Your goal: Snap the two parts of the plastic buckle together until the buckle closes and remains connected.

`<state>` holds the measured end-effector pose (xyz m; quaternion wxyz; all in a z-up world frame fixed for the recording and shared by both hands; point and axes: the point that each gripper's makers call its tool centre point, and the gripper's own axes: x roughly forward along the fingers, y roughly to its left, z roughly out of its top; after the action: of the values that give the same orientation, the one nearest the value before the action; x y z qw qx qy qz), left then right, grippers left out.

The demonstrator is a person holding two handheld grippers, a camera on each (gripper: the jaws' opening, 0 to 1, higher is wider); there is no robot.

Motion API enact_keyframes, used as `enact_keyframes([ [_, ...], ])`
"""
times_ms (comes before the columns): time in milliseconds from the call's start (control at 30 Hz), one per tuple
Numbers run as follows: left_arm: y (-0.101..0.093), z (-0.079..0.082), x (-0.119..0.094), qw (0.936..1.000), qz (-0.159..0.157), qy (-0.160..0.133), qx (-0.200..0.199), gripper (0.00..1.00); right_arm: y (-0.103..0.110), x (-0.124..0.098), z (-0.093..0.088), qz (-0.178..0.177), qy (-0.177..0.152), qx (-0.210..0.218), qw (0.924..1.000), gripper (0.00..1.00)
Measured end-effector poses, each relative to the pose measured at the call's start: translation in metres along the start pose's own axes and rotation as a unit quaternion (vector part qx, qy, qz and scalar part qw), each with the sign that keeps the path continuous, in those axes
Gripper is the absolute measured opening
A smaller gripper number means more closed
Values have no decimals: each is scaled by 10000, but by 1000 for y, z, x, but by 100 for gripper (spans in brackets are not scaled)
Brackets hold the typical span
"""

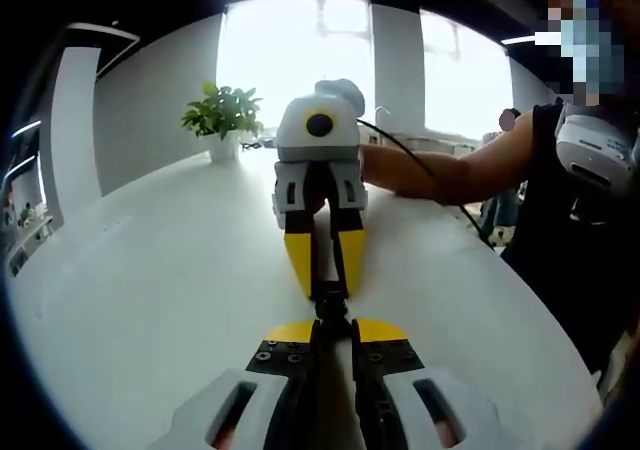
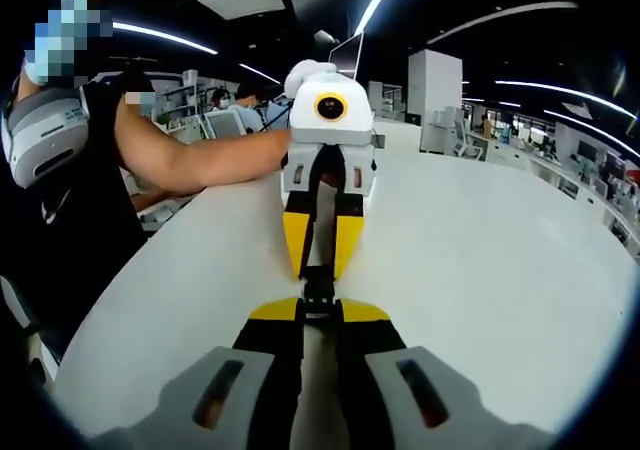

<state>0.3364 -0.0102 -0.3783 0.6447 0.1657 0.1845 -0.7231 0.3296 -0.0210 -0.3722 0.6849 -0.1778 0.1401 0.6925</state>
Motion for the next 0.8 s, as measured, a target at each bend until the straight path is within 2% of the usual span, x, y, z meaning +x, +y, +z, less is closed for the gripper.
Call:
enact_keyframes([
  [267, 1, 0, 0, 10000, 22, 43, -18, 10, -2, 0, 0, -4, 2, 54, 10000, 9],
  [500, 4, 0, 0, 9999, -11, -91, -61, 9, -5, 0, 0, -34, -9, 97, 9999, 9],
  [800, 2, 1, 2, 9999, -44, -108, -56, 9, -5, 0, -1, -36, 9, 79, 10000, 9],
])
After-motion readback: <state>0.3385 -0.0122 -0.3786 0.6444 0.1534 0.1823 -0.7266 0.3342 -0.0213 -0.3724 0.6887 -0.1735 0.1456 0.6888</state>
